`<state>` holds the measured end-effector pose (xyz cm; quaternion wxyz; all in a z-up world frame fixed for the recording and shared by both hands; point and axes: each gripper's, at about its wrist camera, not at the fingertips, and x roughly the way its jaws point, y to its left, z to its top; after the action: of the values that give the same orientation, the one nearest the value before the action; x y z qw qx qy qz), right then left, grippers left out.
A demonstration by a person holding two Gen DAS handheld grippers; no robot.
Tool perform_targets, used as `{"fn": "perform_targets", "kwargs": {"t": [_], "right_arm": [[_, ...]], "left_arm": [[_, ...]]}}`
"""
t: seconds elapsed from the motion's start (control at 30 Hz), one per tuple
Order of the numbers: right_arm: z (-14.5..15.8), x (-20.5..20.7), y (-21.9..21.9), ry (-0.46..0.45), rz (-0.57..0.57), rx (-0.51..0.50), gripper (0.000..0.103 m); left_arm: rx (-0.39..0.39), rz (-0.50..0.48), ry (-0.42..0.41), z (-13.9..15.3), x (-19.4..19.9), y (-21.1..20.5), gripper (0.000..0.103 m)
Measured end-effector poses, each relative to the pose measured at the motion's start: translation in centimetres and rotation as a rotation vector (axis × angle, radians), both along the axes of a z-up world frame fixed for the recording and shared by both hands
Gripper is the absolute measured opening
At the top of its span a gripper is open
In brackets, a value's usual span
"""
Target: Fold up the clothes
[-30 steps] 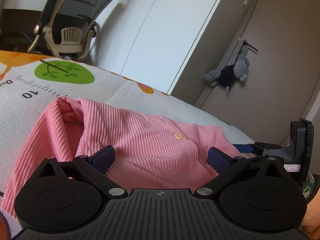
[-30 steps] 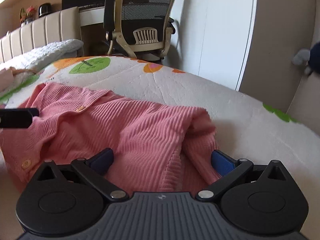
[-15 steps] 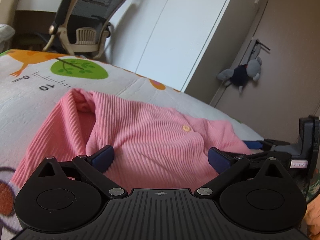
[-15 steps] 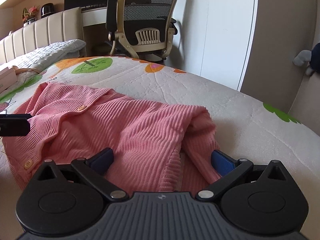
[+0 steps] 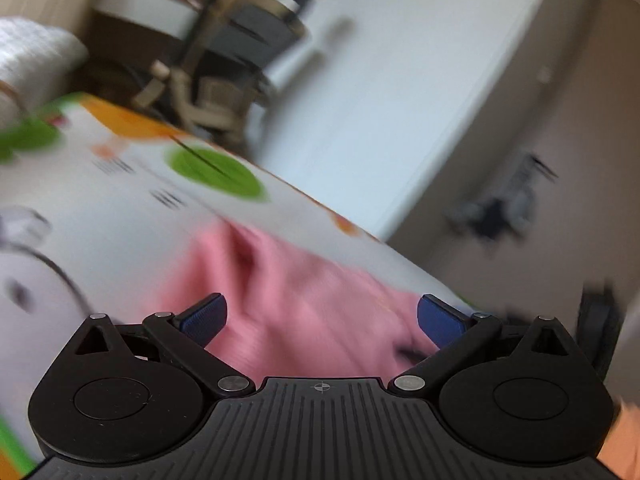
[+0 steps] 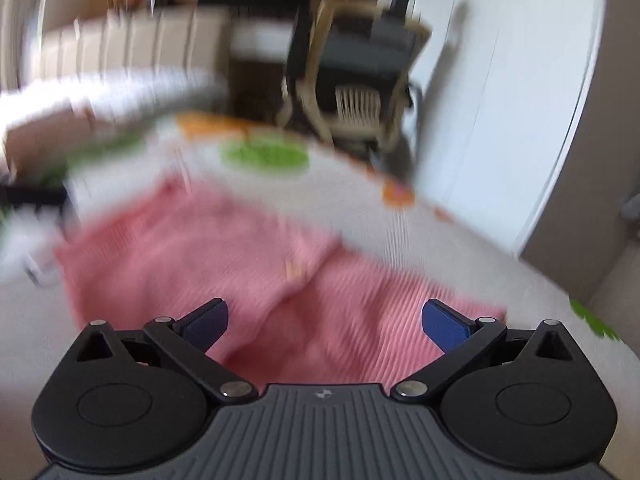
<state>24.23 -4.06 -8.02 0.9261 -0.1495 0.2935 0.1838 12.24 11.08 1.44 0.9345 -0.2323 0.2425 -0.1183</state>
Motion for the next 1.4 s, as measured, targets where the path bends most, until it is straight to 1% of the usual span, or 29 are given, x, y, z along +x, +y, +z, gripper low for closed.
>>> {"fn": "perform_targets", "kwargs": {"t": [0.03, 0.07, 0.17, 0.23, 0.27, 0.3, 0.37, 0.43, 0.47, 0.5, 0.53, 0.6, 0.63, 0.67, 0.7, 0.77, 0.8, 0.83, 0.9, 0.97, 1.0, 1.03, 1.1, 1.13, 1.17, 1.23, 1.3, 1.37, 1.4], "right_arm": [[-1.3, 0.3, 0.3, 0.019, -0.008, -0.026, 0.103], [-1.9, 0.3, 0.0, 0.017, -0.011, -0.007, 0.103], [-0.6, -0.6, -2.0, -0.003, -0.024, 0.071, 0.103], [0.8, -2.3, -3.7, -0.067, -0.028, 0.093, 0.103], [1.5, -3.3, -4.8, -0.112, -0.042, 0.086, 0.103], [2.0, -4.1, -5.9, -0.153, -0.069, 0.066, 0.103], [2.2, -4.7, -8.3, -0.189, -0.149, 0.005, 0.103], [1.6, -4.3, -10.6, -0.155, -0.226, -0.021, 0.103], [1.1, -4.0, -11.7, -0.121, -0.252, -0.02, 0.1], [0.4, -3.8, -12.5, -0.083, -0.262, -0.012, 0.087], [-0.3, -3.7, -12.8, -0.047, -0.255, -0.003, 0.08], [-1.5, -3.5, -13.1, 0.003, -0.225, 0.014, 0.057], [-1.8, -3.5, -13.1, 0.007, -0.206, 0.019, 0.055], [-2.2, -3.5, -13.1, 0.01, -0.188, 0.025, 0.05], [-2.2, -3.3, -13.3, 0.01, -0.192, 0.02, 0.037], [-2.0, -2.7, -13.9, 0.005, -0.223, -0.002, 0.024], [-1.9, -2.4, -14.2, 0.002, -0.238, -0.013, 0.024], [-1.7, -2.1, -14.5, 0.0, -0.253, -0.024, 0.024], [-1.3, -1.9, -15.1, -0.011, -0.279, -0.033, 0.024], [-0.5, -2.4, -15.5, -0.034, -0.294, -0.014, 0.024], [-0.2, -2.6, -15.7, -0.045, -0.301, -0.005, 0.028], [0.3, -2.8, -15.3, -0.049, -0.283, 0.023, 0.029], [1.3, -2.9, -13.9, -0.049, -0.218, 0.098, 0.04], [1.8, -3.0, -13.1, -0.05, -0.186, 0.135, 0.043], [2.3, -3.1, -12.4, -0.05, -0.154, 0.173, 0.048], [3.3, -3.3, -11.0, -0.05, -0.088, 0.247, 0.051], [3.3, -2.7, -8.5, -0.016, -0.018, 0.294, 0.052], [2.5, -1.9, -6.2, 0.019, 0.037, 0.308, 0.055], [2.0, -1.6, -5.2, 0.036, 0.057, 0.301, 0.058]], "left_arm": [[0.016, 0.017, 0.011, 0.1, 0.3, 0.9, 0.103], [0.033, 0.026, 0.028, 0.1, 0.7, 1.7, 0.103], [0.111, 0.036, 0.103, -1.3, 2.2, 3.3, 0.103], [0.138, 0.02, 0.136, -2.2, 3.0, 3.5, 0.103], [0.149, -0.001, 0.134, -2.4, 3.1, 3.3, 0.103], [0.17, -0.012, 0.125, -2.5, 3.3, 3.0, 0.103], [0.22, -0.019, 0.111, -2.8, 3.3, 2.1, 0.103], [0.254, -0.018, 0.12, -3.3, 4.0, 1.6, 0.101], [0.256, -0.021, 0.132, -3.5, 4.3, 1.5, 0.099], [0.263, -0.016, 0.132, -3.5, 4.4, 1.4, 0.093], [0.277, -0.014, 0.133, -3.5, 4.3, 1.2, 0.076], [0.303, -0.013, 0.133, -3.4, 4.0, 0.9, 0.072], [0.316, -0.014, 0.132, -3.4, 3.9, 0.7, 0.068], [0.325, -0.018, 0.135, -3.3, 3.7, 0.5, 0.061], [0.326, -0.026, 0.147, -3.3, 3.4, 0.2, 0.047], [0.319, -0.056, 0.154, -3.1, 2.4, -0.4, 0.034], [0.297, -0.085, 0.163, -3.0, 1.8, -0.6, 0.025], [0.276, -0.114, 0.172, -2.9, 1.1, -0.9, 0.025], [0.268, -0.148, 0.184, -2.8, -0.1, -1.2, 0.026], [0.262, -0.124, 0.179, -2.2, -1.0, -0.8, 0.033], [0.258, -0.112, 0.177, -1.9, -1.4, -0.5, 0.045], [0.24, -0.074, 0.169, -1.5, -1.4, 0.1, 0.063], [0.23, -0.002, 0.15, -0.7, -0.2, 1.1, 0.079], [0.227, 0.026, 0.142, -0.4, 0.6, 1.6, 0.082], [0.218, 0.026, 0.152, -0.6, 1.7, 1.6, 0.083], [0.198, 0.027, 0.171, -0.9, 4.0, 1.6, 0.088], [0.199, 0.009, 0.197, -1.9, 6.2, 0.9, 0.085], [0.28, -0.027, 0.189, -2.4, 7.2, -0.2, 0.06], [0.32, -0.044, 0.185, -2.7, 7.7, -0.8, 0.039]]}}
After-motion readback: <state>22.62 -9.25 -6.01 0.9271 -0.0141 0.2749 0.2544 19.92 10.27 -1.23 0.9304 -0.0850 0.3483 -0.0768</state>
